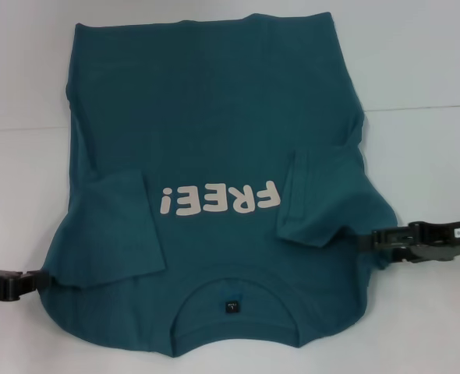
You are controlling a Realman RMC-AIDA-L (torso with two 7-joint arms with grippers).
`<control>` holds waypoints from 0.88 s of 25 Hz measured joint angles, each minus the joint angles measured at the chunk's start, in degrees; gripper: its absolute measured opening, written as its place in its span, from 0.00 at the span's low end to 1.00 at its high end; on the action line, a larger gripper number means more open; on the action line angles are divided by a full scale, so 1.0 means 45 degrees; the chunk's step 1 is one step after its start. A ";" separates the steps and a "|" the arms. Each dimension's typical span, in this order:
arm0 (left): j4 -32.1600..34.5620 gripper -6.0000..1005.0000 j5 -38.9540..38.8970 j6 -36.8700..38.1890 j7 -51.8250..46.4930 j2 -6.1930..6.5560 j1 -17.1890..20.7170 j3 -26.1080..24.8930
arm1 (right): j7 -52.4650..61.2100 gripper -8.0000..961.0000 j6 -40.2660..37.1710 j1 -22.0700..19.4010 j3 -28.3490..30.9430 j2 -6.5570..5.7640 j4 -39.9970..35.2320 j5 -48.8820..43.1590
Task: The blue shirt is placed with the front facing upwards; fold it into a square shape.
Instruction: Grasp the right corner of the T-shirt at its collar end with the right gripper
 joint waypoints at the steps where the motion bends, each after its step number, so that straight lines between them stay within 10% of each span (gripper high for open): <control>1: 0.0004 0.04 -0.0001 -0.0010 0.0012 0.0011 -0.0014 -0.0001 | -0.0035 0.97 0.0085 0.0082 -0.0030 0.0056 0.0056 0.0026; 14: 0.0031 0.05 -0.0061 -0.0068 0.0109 0.0080 -0.0091 -0.0001 | 0.0045 0.97 0.0451 0.1128 -0.0591 0.0488 0.0172 0.0036; 22: 0.0036 0.04 -0.0061 0.0008 0.0108 0.0074 -0.0094 -0.0150 | 0.1058 0.97 -0.1120 0.0410 -0.0160 -0.0056 -0.1499 0.0058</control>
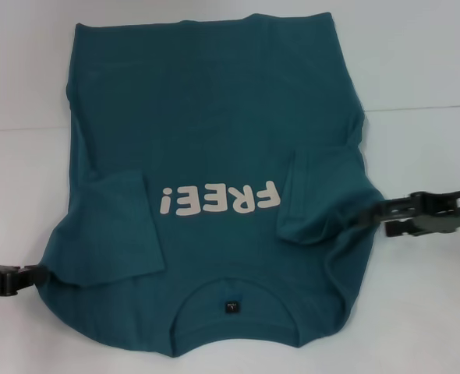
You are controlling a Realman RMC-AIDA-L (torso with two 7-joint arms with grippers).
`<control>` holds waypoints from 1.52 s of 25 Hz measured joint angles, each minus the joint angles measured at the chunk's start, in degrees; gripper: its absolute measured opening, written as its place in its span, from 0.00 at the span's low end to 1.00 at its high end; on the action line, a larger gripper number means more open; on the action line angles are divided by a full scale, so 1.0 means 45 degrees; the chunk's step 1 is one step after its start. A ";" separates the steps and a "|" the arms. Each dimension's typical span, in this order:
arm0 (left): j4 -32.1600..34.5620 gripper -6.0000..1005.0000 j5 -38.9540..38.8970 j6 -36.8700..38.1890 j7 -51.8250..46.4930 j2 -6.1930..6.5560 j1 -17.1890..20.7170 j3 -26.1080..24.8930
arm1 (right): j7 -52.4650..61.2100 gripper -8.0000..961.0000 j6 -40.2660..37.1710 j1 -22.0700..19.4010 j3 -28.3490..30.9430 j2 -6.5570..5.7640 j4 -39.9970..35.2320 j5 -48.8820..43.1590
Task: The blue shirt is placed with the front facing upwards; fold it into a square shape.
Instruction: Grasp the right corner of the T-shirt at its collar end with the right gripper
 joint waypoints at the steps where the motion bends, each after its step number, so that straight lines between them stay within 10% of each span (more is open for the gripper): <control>1: 0.0000 0.04 0.0000 -0.0014 0.0001 0.0000 0.0000 -0.0005 | 0.0117 0.97 -0.0134 -0.0087 0.0073 -0.0088 -0.0135 0.0000; 6: 0.0000 0.05 0.0000 -0.0018 0.0003 0.0020 -0.0029 -0.0008 | 0.0918 0.97 -0.0609 -0.0369 0.0173 -0.0628 -0.0203 -0.0019; 17: -0.0106 0.04 0.0002 0.0334 -0.0076 0.0154 -0.0451 0.0013 | 0.3434 0.97 -0.1522 0.1496 -0.1082 -0.0921 -0.0530 -0.1389; 38: -0.0141 0.04 0.0012 0.0421 0.0005 0.0196 -0.0563 0.0018 | 0.4536 0.94 0.0806 0.2090 -0.1423 -0.0194 0.0317 -0.2526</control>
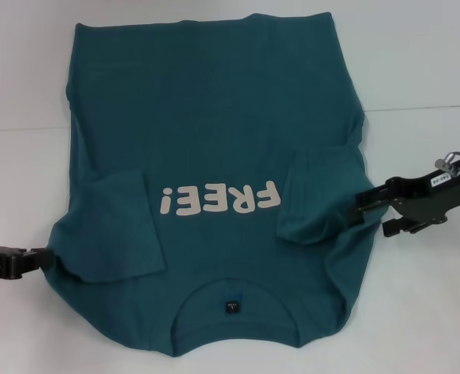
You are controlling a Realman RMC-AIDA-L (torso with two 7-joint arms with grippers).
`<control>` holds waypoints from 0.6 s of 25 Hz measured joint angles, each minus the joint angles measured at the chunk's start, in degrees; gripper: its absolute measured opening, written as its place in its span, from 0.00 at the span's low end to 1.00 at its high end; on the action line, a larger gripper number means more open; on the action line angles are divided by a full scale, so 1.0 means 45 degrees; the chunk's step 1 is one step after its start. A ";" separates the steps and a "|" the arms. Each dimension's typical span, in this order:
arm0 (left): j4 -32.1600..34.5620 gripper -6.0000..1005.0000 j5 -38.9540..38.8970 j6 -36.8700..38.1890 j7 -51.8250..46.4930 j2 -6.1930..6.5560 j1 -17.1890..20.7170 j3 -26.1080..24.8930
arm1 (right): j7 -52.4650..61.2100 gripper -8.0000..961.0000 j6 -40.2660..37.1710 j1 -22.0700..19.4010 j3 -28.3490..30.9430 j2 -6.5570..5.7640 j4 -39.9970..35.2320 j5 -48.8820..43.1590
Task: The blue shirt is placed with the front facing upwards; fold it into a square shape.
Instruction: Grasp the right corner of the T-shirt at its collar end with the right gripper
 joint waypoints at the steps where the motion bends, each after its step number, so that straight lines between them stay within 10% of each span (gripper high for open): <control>1: 0.0002 0.04 -0.0002 0.0000 0.0014 0.0001 0.0004 0.0003 | 0.0011 0.93 0.0106 0.0007 -0.0002 0.0052 0.0049 0.0000; 15: 0.0139 0.05 -0.0011 -0.0142 0.0189 0.0064 -0.0023 -0.0026 | -0.0052 0.81 0.1771 0.0240 0.0022 0.0502 0.1248 0.0140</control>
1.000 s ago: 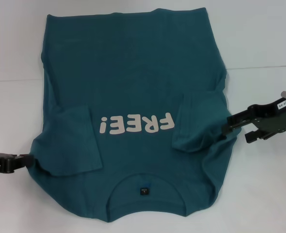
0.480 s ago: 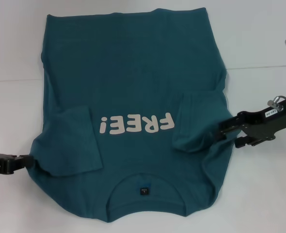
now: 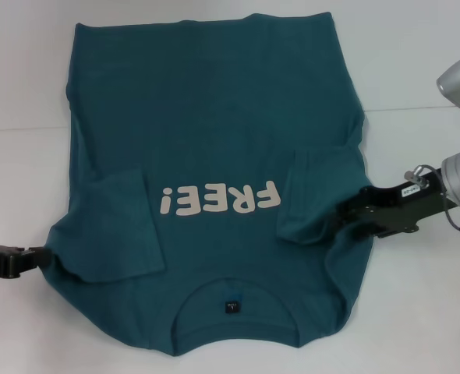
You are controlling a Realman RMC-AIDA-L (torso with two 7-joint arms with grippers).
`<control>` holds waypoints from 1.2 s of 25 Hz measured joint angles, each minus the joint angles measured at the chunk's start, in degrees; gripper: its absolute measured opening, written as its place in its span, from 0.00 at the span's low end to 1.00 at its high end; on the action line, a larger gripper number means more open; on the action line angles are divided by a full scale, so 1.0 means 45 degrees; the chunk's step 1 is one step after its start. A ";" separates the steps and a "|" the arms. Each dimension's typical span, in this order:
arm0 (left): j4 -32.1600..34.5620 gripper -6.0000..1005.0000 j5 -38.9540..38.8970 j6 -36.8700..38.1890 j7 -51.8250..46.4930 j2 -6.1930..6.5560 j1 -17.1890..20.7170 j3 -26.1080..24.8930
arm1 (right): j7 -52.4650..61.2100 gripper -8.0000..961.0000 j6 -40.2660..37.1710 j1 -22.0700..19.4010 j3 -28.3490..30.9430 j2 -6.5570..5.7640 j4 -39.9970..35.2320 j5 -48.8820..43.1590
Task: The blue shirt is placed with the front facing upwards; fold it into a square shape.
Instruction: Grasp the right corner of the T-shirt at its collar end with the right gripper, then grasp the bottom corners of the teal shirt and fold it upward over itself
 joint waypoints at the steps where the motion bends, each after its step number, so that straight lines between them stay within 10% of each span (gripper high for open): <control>1: 0.0006 0.05 -0.0001 -0.0011 0.0002 0.0000 0.0000 0.0000 | -0.0056 0.79 0.0096 -0.0032 0.0013 0.0081 -0.0053 0.0072; 9: 0.0052 0.05 -0.0001 -0.0065 0.0004 -0.0006 0.0044 0.0001 | -0.0307 0.52 0.0326 -0.0194 -0.0184 0.0179 -0.0239 0.0158; 17: 0.0094 0.05 0.0000 -0.0074 0.0004 -0.0006 0.0084 -0.0192 | -0.0674 0.04 -0.0053 -0.0389 -0.0172 0.0118 -0.0400 0.0193; 30: 0.0361 0.06 0.0001 0.0608 -0.0331 0.0182 0.0186 -0.1660 | -0.2493 0.02 -0.1836 -0.3236 0.0624 -0.0220 -0.1724 0.3054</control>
